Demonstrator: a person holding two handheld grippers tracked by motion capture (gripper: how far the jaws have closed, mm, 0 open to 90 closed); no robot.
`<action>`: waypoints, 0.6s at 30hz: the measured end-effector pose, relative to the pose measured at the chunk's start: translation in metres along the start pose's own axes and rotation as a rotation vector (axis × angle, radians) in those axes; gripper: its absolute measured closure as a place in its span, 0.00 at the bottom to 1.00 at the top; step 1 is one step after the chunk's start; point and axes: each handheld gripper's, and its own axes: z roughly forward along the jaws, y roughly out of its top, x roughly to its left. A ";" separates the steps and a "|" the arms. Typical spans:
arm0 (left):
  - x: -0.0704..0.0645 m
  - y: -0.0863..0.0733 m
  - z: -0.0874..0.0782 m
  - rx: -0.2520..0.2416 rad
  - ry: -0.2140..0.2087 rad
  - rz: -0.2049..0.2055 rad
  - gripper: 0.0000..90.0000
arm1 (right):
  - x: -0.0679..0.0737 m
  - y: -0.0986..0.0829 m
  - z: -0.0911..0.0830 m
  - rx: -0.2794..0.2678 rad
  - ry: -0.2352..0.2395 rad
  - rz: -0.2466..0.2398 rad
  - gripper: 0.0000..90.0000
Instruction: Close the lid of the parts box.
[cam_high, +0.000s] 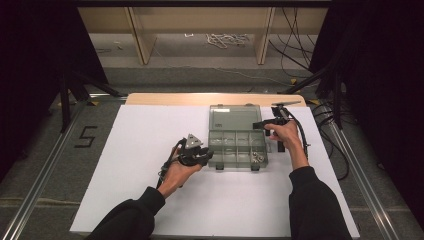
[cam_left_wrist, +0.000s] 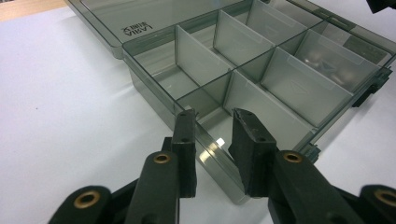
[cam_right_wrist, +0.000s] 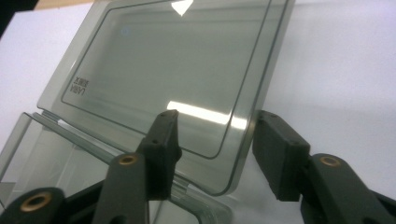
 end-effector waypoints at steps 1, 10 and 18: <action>0.000 0.000 0.000 0.000 0.001 0.002 0.79 | 0.000 0.000 -0.002 0.004 0.008 -0.001 0.62; -0.001 0.000 0.000 -0.003 0.008 0.020 0.80 | -0.003 -0.002 -0.011 -0.067 0.024 -0.017 0.76; -0.001 0.000 -0.001 -0.002 0.011 0.025 0.80 | -0.005 -0.004 -0.020 -0.132 0.038 -0.067 0.87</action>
